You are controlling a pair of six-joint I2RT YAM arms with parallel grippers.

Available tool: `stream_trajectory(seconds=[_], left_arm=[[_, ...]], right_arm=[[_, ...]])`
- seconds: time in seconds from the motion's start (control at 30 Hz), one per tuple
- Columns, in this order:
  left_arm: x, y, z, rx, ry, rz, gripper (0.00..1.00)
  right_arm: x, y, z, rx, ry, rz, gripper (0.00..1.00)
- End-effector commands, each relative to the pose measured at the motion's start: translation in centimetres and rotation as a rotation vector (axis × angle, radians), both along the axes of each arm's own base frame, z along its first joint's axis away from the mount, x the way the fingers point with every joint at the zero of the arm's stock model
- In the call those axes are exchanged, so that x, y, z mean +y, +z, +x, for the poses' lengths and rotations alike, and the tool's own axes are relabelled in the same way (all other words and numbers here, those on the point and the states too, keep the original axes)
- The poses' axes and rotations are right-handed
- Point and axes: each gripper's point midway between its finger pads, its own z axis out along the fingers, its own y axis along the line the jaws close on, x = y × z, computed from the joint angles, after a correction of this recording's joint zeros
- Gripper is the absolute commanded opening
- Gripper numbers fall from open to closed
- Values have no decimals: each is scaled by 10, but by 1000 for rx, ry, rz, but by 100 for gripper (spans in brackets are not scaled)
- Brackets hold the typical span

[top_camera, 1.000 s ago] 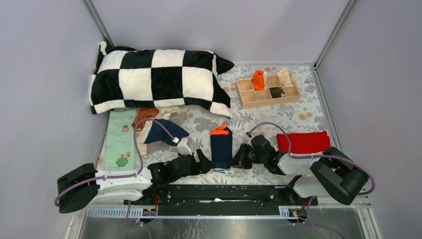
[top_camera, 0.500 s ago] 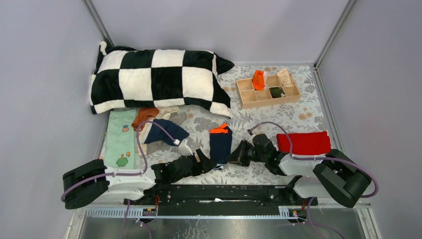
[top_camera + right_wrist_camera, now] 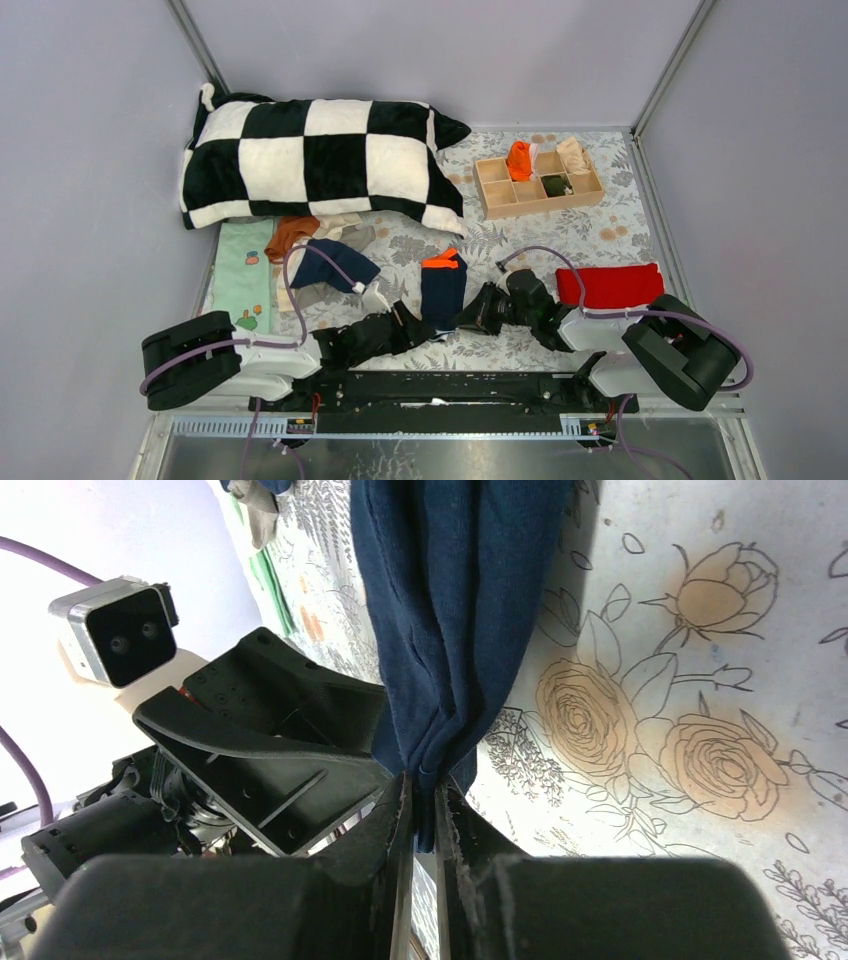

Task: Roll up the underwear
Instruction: Roll the underwear to the center of the board.

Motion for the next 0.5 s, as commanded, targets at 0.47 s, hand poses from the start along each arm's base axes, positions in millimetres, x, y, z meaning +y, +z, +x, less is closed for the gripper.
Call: stream_trajectory(seconds=[0.47], left_arm=[[-5,15,11,-38,51,-45,55]], right_arm=[[1,-15,-8,33,45,-17,4]])
